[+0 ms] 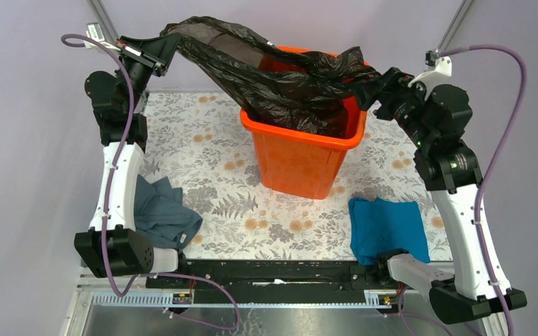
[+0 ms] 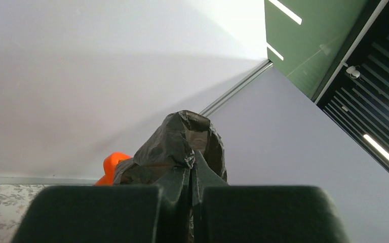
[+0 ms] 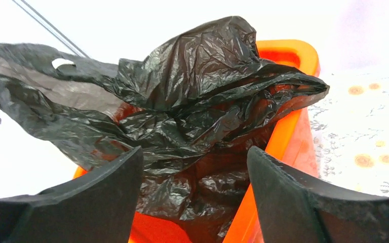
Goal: Put the trash bags into the trash bin
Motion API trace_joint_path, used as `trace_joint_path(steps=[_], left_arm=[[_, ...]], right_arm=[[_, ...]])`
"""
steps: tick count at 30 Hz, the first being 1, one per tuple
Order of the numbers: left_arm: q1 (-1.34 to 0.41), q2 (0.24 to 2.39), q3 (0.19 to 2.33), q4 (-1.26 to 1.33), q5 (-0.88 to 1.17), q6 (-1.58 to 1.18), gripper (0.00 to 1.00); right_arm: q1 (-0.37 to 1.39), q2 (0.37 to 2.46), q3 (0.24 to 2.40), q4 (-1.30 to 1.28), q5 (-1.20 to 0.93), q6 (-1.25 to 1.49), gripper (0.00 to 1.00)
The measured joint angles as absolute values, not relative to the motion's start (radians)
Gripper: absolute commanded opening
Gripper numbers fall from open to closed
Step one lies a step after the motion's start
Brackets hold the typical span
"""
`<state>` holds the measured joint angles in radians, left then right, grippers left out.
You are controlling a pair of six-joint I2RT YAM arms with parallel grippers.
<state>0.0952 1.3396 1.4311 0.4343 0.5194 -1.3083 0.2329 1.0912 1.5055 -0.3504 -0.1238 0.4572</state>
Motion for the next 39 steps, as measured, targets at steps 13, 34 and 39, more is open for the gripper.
trace_joint_path(steps=[13, 34, 39], left_arm=[[0.105, 1.341, 1.441, 0.443, 0.521, -1.319, 0.0], [0.106, 1.341, 1.438, 0.487, 0.548, -1.358, 0.0], [0.106, 1.336, 1.422, 0.502, 0.554, -1.374, 0.0]], right_arm=[[-0.102, 1.163, 1.366, -0.203, -0.354, 0.622, 0.52], [-0.158, 1.401, 1.334, 0.33, -0.78, 0.795, 0.06], [-0.158, 1.411, 1.337, 0.45, -0.778, 0.987, 0.0]])
